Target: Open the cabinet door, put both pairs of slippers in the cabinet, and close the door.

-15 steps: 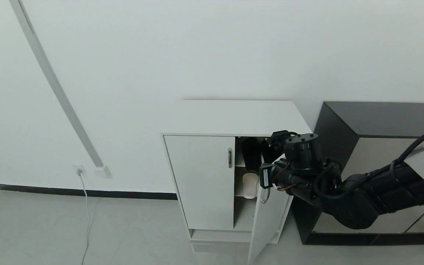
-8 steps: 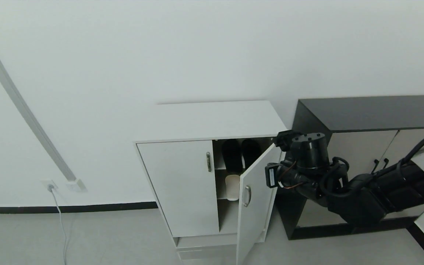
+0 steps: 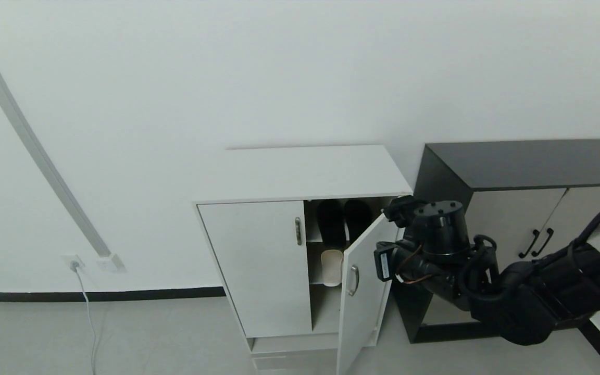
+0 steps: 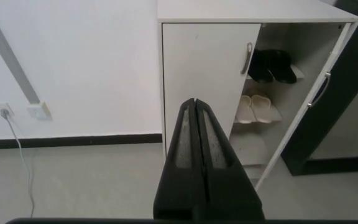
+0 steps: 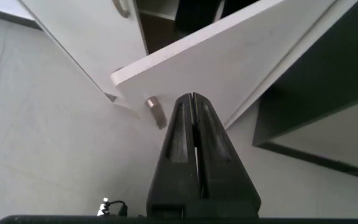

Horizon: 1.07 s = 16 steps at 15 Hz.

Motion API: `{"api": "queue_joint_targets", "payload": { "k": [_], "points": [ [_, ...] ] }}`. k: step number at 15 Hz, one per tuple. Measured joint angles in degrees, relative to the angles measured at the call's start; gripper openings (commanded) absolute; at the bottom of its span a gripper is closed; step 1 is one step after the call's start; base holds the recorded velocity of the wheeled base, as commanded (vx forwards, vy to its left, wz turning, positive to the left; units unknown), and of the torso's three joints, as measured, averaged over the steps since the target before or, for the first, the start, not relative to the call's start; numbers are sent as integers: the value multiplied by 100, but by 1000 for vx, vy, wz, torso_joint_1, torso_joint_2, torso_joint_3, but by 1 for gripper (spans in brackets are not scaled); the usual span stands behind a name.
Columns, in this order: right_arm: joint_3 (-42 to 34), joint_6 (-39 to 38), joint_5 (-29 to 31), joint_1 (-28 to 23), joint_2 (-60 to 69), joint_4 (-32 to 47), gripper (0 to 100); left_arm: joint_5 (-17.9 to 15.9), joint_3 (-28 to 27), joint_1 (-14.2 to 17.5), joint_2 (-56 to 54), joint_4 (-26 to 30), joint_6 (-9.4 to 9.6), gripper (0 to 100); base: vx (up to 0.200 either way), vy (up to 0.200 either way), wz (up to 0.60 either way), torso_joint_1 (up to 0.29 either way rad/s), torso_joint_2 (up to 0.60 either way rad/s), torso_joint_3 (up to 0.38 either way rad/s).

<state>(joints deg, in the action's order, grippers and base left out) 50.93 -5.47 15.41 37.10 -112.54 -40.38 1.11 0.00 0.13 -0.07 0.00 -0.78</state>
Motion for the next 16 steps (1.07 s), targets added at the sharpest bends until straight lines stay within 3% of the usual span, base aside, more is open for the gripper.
{"api": "queue_joint_targets", "payload": {
  "k": [8,16],
  "points": [
    [-1003,102,-148,-88,-38,-963,0,0,0,0,0,0,-6,0,25,0,0,1,0,0],
    [-258,110,-204,-319,-785,-1072,0,0,0,0,0,0,-9,0,0,0,0,0,0,0]
  ]
}}
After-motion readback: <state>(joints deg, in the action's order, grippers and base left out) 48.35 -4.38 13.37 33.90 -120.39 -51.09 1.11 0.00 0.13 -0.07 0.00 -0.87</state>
